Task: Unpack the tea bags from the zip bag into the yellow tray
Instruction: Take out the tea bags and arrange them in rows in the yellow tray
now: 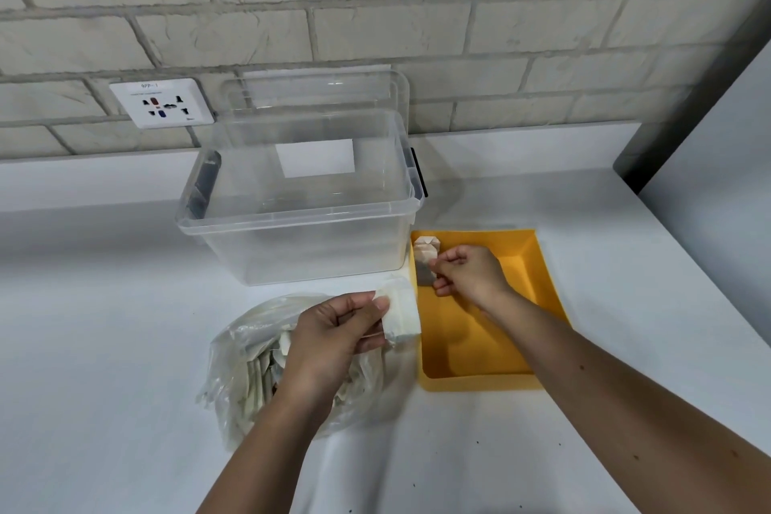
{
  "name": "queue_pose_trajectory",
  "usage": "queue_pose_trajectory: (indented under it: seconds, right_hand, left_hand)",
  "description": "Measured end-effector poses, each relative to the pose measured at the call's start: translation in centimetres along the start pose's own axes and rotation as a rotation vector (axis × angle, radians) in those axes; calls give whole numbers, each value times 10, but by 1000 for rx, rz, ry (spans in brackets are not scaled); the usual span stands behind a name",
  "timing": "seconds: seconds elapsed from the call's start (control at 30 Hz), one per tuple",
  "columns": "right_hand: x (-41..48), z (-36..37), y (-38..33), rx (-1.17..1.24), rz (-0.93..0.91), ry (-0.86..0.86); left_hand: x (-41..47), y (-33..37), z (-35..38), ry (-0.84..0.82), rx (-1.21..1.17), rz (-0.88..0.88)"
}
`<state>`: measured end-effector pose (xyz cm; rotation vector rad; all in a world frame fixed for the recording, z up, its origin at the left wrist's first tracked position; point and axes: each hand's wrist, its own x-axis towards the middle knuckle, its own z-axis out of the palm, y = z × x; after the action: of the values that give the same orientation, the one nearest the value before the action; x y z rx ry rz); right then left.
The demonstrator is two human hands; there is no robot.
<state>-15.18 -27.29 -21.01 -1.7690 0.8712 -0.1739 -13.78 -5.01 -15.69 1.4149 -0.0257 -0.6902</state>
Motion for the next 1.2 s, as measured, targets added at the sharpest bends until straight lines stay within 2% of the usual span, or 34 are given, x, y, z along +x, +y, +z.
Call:
queue_pose_trajectory:
  seconds: [0.1, 0.17, 0.27, 0.33, 0.43, 0.53, 0.8, 0.97, 1.2]
  right_hand:
    - [-17, -8, -9, -29, -37, 73]
    - [-39, -15, -20, 41, -86, 111]
    - [-83, -20, -34, 254, -152, -45]
    - [-105, -18, -36, 257, -199, -142]
    - [-116, -9, -29, 195, -255, -128]
    - [-121, -10, -24, 252, -217, -89]
    - [-135, -12, -29, 644, 76, -262]
    - [-139, -10, -32, 715, 88, -264]
    - [-141, -7, -35, 743, 84, -245]
  left_hand:
    - [0, 1, 1, -8, -2, 5]
    - [0, 1, 1, -9, 5, 15]
    - [-1, 1, 4, -10, 17, 36]
    - [-3, 1, 7, -13, 31, 55]
    - [-6, 2, 12, -21, 59, 70]
    - [-12, 3, 15, -41, 43, 59]
    - [-30, 5, 13, -149, -3, 49]
    - [-37, 5, 15, -213, -39, 55]
    - [-36, 2, 12, -133, -29, 77]
